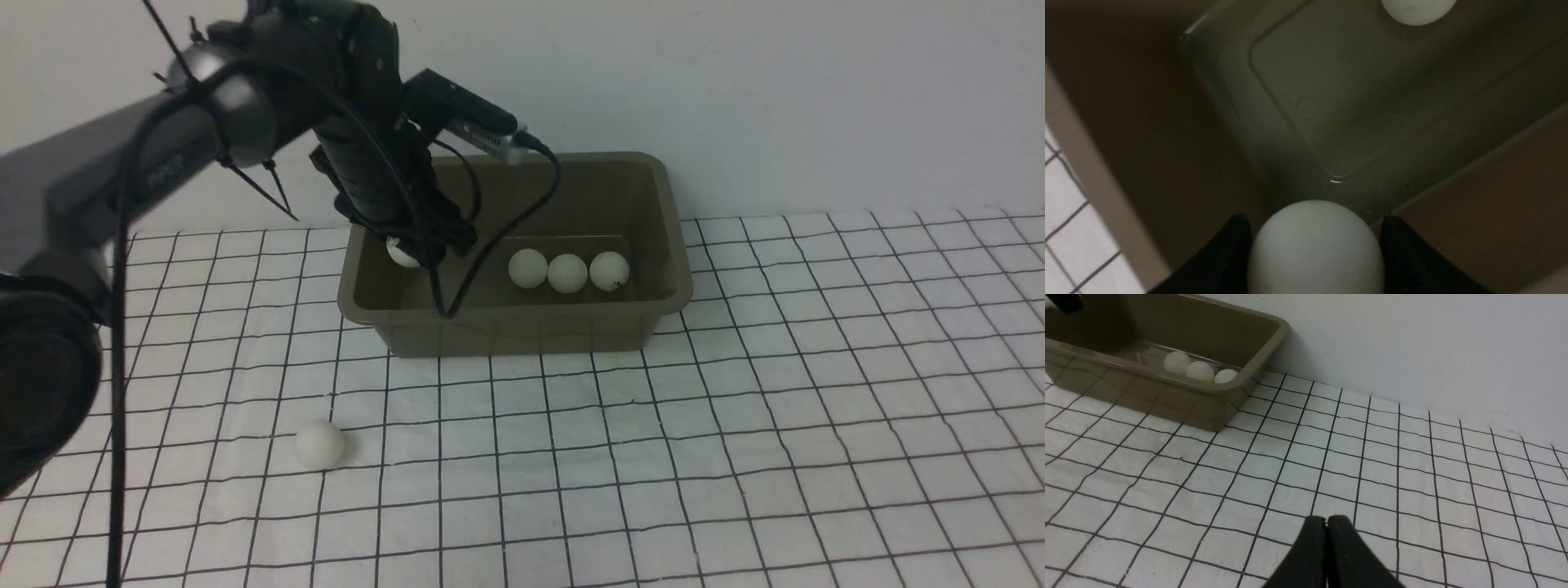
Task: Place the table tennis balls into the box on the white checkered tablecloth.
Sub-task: 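Drop the ball into the bin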
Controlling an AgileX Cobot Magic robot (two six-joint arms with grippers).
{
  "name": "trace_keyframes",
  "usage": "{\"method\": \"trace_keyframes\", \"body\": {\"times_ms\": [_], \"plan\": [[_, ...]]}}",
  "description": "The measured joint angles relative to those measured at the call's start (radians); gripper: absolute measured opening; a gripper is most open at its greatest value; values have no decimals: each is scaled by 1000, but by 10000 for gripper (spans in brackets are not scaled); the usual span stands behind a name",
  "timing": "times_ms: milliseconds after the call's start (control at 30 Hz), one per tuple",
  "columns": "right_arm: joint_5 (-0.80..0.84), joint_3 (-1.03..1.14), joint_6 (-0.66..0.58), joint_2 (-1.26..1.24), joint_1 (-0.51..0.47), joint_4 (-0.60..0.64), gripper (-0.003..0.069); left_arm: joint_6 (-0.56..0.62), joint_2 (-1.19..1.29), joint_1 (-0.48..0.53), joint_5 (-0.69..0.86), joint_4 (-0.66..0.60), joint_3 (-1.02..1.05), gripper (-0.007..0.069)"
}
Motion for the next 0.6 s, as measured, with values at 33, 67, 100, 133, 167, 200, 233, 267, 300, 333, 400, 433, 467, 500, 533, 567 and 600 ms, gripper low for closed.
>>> {"method": "trace_keyframes", "body": {"times_ms": [33, 67, 100, 133, 167, 200, 233, 267, 300, 333, 400, 433, 467, 500, 533, 567, 600], "plan": [[0, 0, 0, 0, 0, 0, -18, 0, 3, -1, -2, 0, 0, 355], [0, 0, 0, 0, 0, 0, -18, 7, 16, -3, -13, 0, 0, 355], [0, 0, 0, 0, 0, 0, -18, 14, 23, -5, -19, -1, 0, 355], [0, 0, 0, 0, 0, 0, -18, 20, 27, -5, -25, -4, 0, 355], [0, 0, 0, 0, 0, 0, -18, 38, 32, -8, -47, -14, 0, 366], [0, 0, 0, 0, 0, 0, -18, 44, 32, -8, -55, -22, 0, 372], [0, 0, 0, 0, 0, 0, -18, 49, 32, -8, -67, -29, 0, 386], [0, 0, 0, 0, 0, 0, -18, 52, 32, -8, -80, -36, -1, 409], [0, 0, 0, 0, 0, 0, -18, 55, 32, -8, -92, -38, -1, 435], [0, 0, 0, 0, 0, 0, -18, 56, 33, -10, -96, -40, -2, 465], [0, 0, 0, 0, 0, 0, -18, 56, 34, -10, -93, -42, -5, 493], [0, 0, 0, 0, 0, 0, -18, 56, 34, -10, -86, -42, -10, 507], [0, 0, 0, 0, 0, 0, -18, 56, 34, -10, -75, -42, -19, 516], [0, 0, 0, 0, 0, 0, -18, 56, 34, -10, -60, -41, -30, 524], [0, 0, 0, 0, 0, 0, -18, 56, 29, -10, 15, -41, -60, 531], [0, 0, 0, 0, 0, 0, -18, 56, 23, -10, 44, -40, -69, 532], [0, 0, 0, 0, 0, 0, -18, 55, 7, -10, 88, -37, -75, 532]]}}
